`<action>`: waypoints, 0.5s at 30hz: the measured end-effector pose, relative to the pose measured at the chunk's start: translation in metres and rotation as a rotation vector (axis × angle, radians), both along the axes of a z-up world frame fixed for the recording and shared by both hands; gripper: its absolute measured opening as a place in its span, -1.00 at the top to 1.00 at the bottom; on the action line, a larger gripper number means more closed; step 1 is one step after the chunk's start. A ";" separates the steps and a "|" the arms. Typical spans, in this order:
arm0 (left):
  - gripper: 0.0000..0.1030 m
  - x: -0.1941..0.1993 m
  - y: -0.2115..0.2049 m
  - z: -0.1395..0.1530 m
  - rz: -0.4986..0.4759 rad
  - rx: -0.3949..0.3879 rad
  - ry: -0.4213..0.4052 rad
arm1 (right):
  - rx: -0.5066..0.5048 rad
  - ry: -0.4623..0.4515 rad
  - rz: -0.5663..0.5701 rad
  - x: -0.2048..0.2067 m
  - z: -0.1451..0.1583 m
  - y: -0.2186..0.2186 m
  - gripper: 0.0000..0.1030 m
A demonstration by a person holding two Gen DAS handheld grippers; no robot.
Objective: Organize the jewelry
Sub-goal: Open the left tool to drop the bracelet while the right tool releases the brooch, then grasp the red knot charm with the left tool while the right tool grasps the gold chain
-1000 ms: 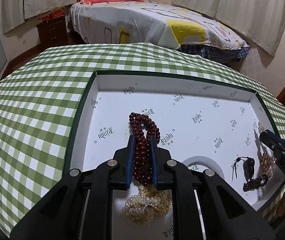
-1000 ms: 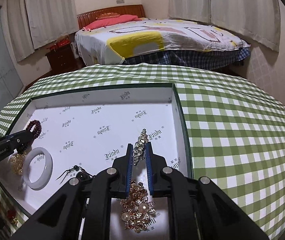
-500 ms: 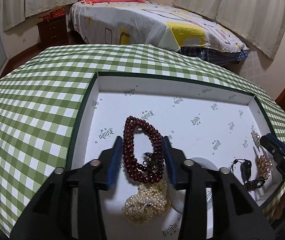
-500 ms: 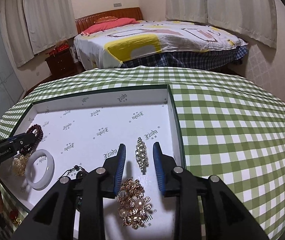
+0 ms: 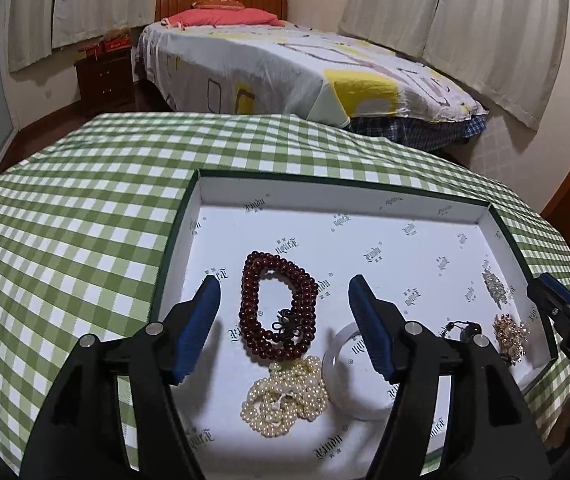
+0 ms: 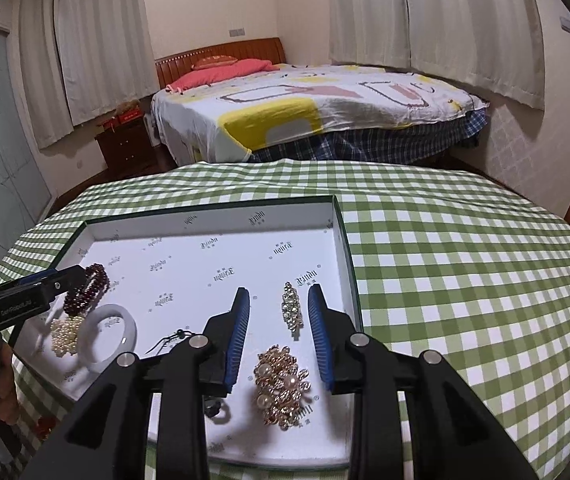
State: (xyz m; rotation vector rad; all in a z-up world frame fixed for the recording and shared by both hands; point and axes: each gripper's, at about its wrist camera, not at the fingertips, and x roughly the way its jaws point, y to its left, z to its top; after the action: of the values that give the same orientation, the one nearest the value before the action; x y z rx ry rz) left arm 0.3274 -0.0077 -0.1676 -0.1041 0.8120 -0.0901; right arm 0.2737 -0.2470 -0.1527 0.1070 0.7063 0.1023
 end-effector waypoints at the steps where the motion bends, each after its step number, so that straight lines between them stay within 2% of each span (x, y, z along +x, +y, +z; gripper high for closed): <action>1: -0.27 -0.003 0.000 0.002 0.001 0.004 -0.008 | -0.002 -0.005 -0.001 -0.003 0.002 0.000 0.39; 15: -0.30 -0.068 0.000 0.036 0.025 0.036 -0.145 | 0.013 -0.041 -0.009 -0.051 0.014 0.007 0.39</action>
State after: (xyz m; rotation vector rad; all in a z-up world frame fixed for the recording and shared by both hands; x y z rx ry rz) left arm 0.2593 -0.0073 -0.1315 -0.0731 0.6675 -0.0585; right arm 0.2228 -0.2400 -0.1392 0.1204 0.6641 0.1005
